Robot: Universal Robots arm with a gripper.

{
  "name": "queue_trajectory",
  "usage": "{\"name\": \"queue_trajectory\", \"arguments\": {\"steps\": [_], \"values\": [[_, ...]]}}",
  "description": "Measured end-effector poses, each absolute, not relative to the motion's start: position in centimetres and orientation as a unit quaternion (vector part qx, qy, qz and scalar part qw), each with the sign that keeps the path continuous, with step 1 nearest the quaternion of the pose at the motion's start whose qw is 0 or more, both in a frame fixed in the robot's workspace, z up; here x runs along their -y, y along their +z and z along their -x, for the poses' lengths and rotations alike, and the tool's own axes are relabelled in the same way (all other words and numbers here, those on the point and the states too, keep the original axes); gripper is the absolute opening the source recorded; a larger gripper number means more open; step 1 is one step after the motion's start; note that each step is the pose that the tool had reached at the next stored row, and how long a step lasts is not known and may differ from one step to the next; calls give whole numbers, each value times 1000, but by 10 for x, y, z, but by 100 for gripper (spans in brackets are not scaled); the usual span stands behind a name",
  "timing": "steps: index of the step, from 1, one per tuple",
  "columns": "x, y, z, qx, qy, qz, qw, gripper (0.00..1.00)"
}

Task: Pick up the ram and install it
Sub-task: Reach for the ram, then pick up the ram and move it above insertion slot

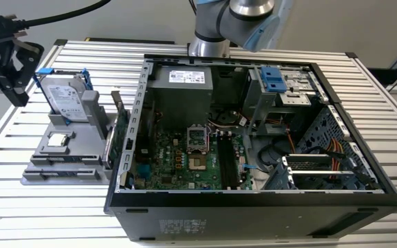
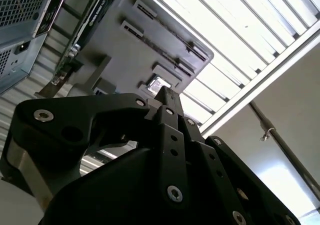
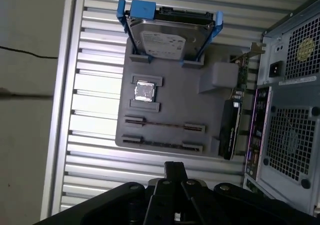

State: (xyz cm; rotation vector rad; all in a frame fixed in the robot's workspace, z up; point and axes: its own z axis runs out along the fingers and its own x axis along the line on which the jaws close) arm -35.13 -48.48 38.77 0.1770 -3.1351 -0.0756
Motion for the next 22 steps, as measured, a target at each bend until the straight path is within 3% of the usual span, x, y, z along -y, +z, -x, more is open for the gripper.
{"name": "queue_trajectory", "arguments": {"steps": [22], "values": [[485, 388, 351, 994, -24, -102, 1, 0]]}}
